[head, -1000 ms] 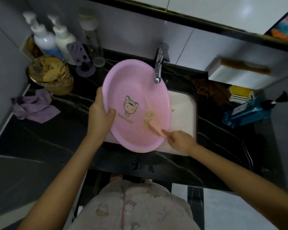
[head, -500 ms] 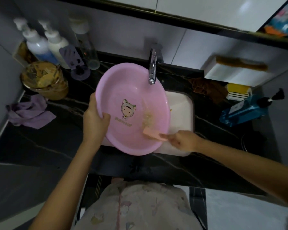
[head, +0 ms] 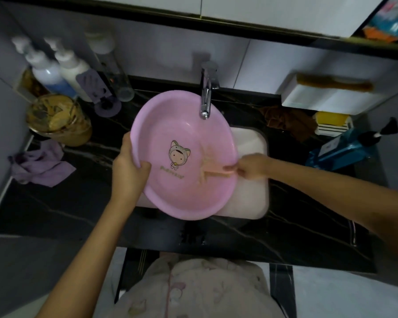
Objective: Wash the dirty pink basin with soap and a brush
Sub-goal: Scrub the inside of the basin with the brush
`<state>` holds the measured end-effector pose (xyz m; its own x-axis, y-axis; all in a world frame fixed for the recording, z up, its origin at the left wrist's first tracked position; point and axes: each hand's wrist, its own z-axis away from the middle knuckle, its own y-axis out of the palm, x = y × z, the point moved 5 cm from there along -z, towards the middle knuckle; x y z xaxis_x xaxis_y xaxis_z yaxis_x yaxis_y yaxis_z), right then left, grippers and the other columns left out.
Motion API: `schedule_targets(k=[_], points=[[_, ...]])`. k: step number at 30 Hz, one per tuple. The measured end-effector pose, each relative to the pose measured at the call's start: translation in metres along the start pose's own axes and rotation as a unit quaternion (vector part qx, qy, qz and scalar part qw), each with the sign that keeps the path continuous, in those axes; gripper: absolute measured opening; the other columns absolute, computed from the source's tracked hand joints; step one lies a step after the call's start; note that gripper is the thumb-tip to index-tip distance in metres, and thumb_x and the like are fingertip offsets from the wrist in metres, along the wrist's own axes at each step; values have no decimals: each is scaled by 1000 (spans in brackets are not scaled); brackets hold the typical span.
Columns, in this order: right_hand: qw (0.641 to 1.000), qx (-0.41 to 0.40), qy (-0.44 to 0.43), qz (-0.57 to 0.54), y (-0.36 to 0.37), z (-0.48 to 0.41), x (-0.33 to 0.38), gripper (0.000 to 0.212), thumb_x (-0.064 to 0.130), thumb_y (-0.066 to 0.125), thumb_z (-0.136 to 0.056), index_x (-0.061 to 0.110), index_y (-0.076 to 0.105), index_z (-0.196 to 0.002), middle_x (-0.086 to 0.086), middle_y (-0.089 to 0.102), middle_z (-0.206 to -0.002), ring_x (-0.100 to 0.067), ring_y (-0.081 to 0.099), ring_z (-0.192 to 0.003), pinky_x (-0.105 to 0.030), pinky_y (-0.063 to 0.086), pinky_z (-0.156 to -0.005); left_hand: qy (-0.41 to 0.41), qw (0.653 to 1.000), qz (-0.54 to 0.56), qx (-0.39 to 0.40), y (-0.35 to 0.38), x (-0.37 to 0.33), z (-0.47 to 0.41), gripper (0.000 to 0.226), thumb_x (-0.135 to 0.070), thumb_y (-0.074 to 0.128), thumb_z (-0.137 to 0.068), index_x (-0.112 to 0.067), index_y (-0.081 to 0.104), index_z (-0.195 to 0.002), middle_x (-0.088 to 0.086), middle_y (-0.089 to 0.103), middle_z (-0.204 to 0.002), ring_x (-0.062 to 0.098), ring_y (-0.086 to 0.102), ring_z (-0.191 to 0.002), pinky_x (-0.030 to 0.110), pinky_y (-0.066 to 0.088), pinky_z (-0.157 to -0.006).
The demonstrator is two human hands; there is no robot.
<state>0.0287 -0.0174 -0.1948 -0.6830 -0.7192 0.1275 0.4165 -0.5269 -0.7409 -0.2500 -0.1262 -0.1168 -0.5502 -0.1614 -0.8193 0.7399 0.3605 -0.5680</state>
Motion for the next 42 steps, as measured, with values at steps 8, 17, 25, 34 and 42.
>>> schedule_targets(k=[8, 17, 25, 34, 42], points=[[975, -160, 117, 104, -57, -46, -14, 64, 23, 37, -98, 33, 4, -151, -16, 56, -107, -29, 61, -89, -34, 41, -63, 7, 1000, -25, 16, 1, 1, -4, 69, 5, 57, -78, -19, 36, -139, -3, 54, -104, 11, 54, -86, 10, 41, -62], [973, 98, 78, -196, 41, 7, 59, 37, 22, 37, -100, 24, 47, -136, 0, 60, -99, -20, 59, -84, -24, 45, -69, -12, 1000, 2, 28, 3, 11, -3, 68, 6, 58, -78, -19, 39, -137, 1, 57, -103, 13, 57, -85, 16, 45, -62], [902, 9, -13, -431, -11, 4, 163, 47, 17, 36, -99, 29, 35, -144, 3, 58, -79, 3, 50, -54, -11, 39, -53, -25, 999, 24, 26, 6, 17, -5, 69, 8, 59, -75, -20, 41, -135, -6, 54, -101, -8, 54, -82, 4, 42, -58], [932, -151, 190, -268, -30, -62, 69, 52, 30, 29, -102, 30, 11, -151, -16, 60, -103, -29, 62, -89, -34, 48, -70, -32, 999, 0, 28, -6, 32, -20, 74, 8, 63, -72, -20, 41, -138, -4, 53, -109, 13, 52, -96, 15, 40, -70], [967, 113, 180, -139, 27, 8, 56, 51, 26, 33, -99, 29, 22, -149, -3, 40, -142, -25, 44, -125, -32, 45, -96, -9, 995, 8, 98, -6, 17, -50, 64, 8, 63, -72, -15, 51, -130, 1, 57, -109, 17, 55, -99, 14, 41, -71]])
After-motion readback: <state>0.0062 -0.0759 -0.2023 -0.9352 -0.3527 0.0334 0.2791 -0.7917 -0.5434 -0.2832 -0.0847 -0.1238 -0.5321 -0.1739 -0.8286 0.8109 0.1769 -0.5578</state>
